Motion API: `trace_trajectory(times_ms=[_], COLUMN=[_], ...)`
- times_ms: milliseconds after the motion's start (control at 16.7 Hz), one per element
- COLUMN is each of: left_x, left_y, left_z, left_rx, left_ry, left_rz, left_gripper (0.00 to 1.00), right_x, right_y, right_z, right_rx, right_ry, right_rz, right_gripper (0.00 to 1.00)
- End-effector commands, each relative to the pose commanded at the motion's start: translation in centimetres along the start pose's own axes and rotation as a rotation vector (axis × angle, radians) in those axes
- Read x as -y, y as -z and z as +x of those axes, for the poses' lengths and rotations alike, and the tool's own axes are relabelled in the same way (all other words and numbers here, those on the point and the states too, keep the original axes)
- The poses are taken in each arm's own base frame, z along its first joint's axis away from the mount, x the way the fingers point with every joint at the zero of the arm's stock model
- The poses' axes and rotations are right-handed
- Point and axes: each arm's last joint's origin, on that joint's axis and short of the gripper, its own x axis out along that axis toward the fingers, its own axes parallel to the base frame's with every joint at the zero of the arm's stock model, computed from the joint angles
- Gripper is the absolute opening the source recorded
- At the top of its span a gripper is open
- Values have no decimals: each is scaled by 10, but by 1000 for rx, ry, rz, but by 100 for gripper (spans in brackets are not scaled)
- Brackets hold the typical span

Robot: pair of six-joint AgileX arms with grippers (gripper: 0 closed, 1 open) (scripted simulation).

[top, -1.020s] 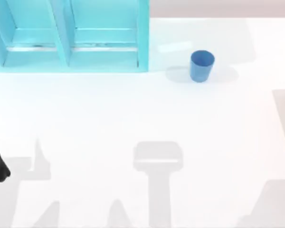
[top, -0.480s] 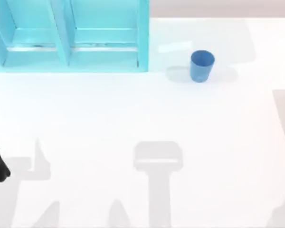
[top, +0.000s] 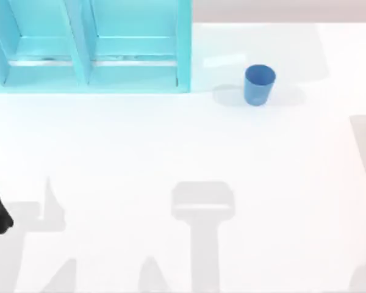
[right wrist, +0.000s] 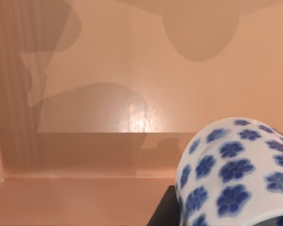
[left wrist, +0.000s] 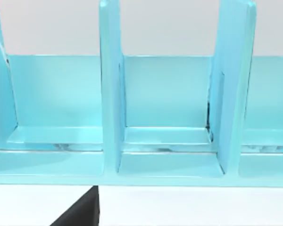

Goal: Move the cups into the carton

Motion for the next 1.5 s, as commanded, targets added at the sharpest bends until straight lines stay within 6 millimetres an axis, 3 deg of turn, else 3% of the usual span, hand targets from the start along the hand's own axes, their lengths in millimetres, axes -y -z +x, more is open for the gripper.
trace_trajectory(times_ms=[600,1200,1320,1500], left_x=[0,0,0,0], left_y=[0,0,0,0], left_z=[0,0,0,0], left_rx=[0,0,0,0], left_ry=[0,0,0,0], left_rz=[0,0,0,0], left_gripper=[100,100,100,100], right_x=[0,0,1,5], right_y=[0,0,-2,-4], right_z=[0,-1,-9,-41], right_rx=[0,0,-2,-6], right_ry=[0,0,-2,-5], right_rz=[0,0,0,4], right_gripper=[98,100,100,100])
